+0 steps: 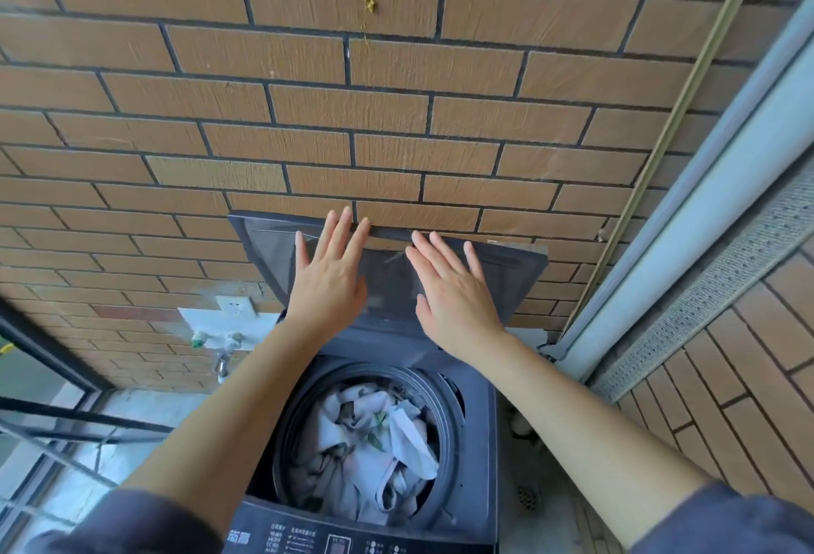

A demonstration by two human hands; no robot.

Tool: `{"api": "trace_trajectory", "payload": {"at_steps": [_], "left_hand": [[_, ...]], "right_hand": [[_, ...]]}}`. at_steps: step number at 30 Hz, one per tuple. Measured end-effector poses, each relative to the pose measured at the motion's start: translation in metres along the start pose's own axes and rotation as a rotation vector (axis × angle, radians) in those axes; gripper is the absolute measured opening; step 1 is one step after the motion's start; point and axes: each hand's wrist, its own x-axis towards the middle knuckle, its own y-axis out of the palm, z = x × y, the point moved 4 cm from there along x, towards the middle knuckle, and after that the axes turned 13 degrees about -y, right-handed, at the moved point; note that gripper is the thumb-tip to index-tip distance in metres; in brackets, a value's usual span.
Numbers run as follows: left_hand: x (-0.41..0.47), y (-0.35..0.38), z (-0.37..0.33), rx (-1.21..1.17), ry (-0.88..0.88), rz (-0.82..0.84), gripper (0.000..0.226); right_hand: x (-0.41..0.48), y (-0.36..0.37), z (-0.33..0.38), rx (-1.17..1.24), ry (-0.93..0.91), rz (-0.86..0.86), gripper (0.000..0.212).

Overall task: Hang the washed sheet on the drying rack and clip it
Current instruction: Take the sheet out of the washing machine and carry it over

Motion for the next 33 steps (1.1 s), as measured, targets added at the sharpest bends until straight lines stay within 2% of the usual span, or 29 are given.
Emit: {"api": "trace_trajectory", "payload": {"at_steps": [4,16,26,33], "left_hand": [[0.03,0.004,-0.005,0.057,-0.004,0.064,0.081],[0.081,0.021,-0.019,0.08,-0.108,0.193,0.081],[0.072,0.021,-0.019,0.063,-0.104,0.152,0.084],[0.051,0.015,-0.015,0.046,-0.1,0.139,0.087]], "right_hand": [[0.021,0.0,-0.021,-0.003,0.013,0.055,0.06],[0.055,0.008,-0.063,0.027,0.011,0.082,0.051],[0.047,0.014,-0.06,-0.023,-0.037,0.087,0.051],[0.029,0.016,-0.047,-0.069,-0.03,0.094,0.064]]}}
